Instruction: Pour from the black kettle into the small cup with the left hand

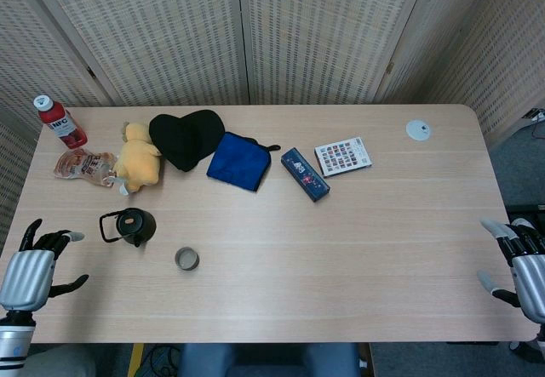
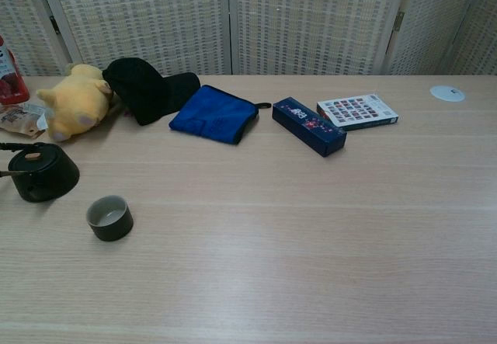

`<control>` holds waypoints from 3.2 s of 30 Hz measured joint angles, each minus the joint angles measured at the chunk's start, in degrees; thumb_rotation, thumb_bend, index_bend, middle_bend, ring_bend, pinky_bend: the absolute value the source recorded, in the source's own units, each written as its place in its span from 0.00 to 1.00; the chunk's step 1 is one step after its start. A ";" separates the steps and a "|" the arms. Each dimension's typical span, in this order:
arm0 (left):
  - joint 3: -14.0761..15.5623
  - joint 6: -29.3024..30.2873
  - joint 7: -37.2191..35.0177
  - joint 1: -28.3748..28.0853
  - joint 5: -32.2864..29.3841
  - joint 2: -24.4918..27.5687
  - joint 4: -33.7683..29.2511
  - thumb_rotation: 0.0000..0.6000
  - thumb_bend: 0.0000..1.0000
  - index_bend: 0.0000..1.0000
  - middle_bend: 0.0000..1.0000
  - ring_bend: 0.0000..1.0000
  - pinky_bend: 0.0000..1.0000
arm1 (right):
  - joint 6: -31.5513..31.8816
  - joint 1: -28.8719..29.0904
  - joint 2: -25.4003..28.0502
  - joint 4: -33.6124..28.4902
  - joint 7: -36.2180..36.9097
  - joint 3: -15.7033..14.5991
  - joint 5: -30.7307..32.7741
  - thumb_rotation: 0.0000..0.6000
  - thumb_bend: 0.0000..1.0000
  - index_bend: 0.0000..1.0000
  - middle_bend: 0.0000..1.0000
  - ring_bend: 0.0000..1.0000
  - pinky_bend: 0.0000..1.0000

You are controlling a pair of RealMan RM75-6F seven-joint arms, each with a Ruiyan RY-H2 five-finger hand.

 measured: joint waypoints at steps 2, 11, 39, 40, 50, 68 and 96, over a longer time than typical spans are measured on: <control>0.01 0.09 0.13 0.14 0.13 -0.06 -0.13 1.00 0.11 0.31 0.31 0.29 0.00 | -0.19 0.37 -0.16 0.23 0.52 -0.02 -0.64 1.00 0.23 0.16 0.20 0.17 0.17; -0.48 -0.27 0.26 -0.01 0.41 -0.21 -0.10 1.00 0.11 0.31 0.31 0.29 0.00 | -0.80 2.06 -0.50 0.92 2.78 0.01 -2.76 1.00 0.23 0.16 0.20 0.17 0.17; -6.72 -30.05 -2.54 -17.65 -12.85 -3.19 9.59 0.28 0.04 0.16 0.16 0.19 0.00 | -0.59 4.09 2.33 -1.91 2.11 -0.06 -5.13 1.00 0.24 0.16 0.20 0.17 0.17; -6.90 -31.40 -1.83 -18.39 -14.52 -3.28 10.07 0.21 0.03 0.16 0.16 0.19 0.00 | -0.61 4.09 2.32 -1.86 2.14 -0.05 -5.02 1.00 0.24 0.16 0.20 0.17 0.17; -7.69 -40.03 2.14 -23.47 -26.21 -4.55 14.74 0.07 0.02 0.19 0.16 0.20 0.00 | -1.02 4.26 1.95 -1.51 2.22 0.08 -3.92 1.00 0.24 0.16 0.20 0.17 0.17; -2.85 -40.42 14.10 -27.31 -41.16 -4.26 13.85 0.00 0.02 0.33 0.31 0.31 0.00 | -1.67 4.62 1.70 -1.55 2.14 0.17 -2.86 1.00 0.24 0.16 0.20 0.17 0.17; 2.13 -30.84 18.84 -26.11 -42.96 1.70 -1.10 0.00 0.02 0.35 0.34 0.36 0.00 | -2.48 5.40 0.87 -0.57 2.65 0.25 -2.36 1.00 0.24 0.16 0.21 0.17 0.17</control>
